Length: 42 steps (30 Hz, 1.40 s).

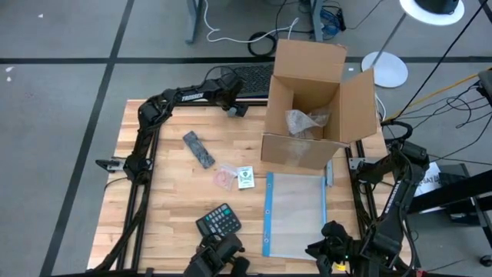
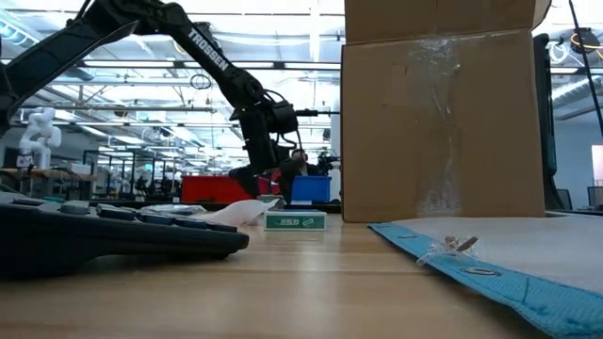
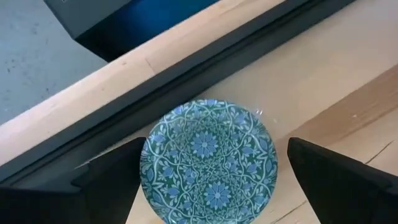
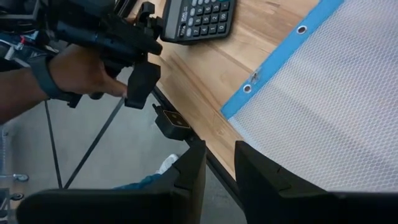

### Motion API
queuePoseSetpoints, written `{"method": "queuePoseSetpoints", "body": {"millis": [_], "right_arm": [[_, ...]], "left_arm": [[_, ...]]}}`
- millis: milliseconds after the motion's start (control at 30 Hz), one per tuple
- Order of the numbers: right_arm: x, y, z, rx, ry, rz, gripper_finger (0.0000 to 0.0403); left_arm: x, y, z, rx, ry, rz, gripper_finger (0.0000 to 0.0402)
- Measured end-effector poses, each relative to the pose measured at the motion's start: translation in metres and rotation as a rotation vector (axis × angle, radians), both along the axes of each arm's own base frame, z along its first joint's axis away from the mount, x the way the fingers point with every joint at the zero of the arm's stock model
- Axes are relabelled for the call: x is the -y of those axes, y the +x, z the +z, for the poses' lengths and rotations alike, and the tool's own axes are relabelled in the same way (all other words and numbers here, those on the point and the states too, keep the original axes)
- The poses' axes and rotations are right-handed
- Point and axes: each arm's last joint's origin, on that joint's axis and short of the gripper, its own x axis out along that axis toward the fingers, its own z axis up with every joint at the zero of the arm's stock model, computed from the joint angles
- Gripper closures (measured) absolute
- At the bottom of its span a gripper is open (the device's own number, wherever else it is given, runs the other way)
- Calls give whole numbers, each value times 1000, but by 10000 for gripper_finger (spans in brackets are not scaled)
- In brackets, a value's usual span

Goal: Unpack boxes
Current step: Move the scented candle to the center of the table

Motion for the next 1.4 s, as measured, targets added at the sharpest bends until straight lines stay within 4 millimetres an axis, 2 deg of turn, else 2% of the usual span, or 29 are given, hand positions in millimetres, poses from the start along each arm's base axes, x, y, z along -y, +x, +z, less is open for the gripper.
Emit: {"method": "queuePoseSetpoints", "body": {"millis": [133,300,667,1033,1400], "right_arm": [[0,0,0,0,5,-2,328],[0,0,0,0,4,-2,328],[0,0,0,0,3,-2,328],[0,0,0,-2,-19,16,328],[0,0,0,-4,-43,34,328]], "left_arm": [[-1,0,0,-8,14,7,39],[0,0,0,-4,9,3,113],[6,-1,0,-23,-43,-50,115],[58,-2,-5,-263,-298,-163,115],[130,32,-6,-362,-312,-305,114]]}}
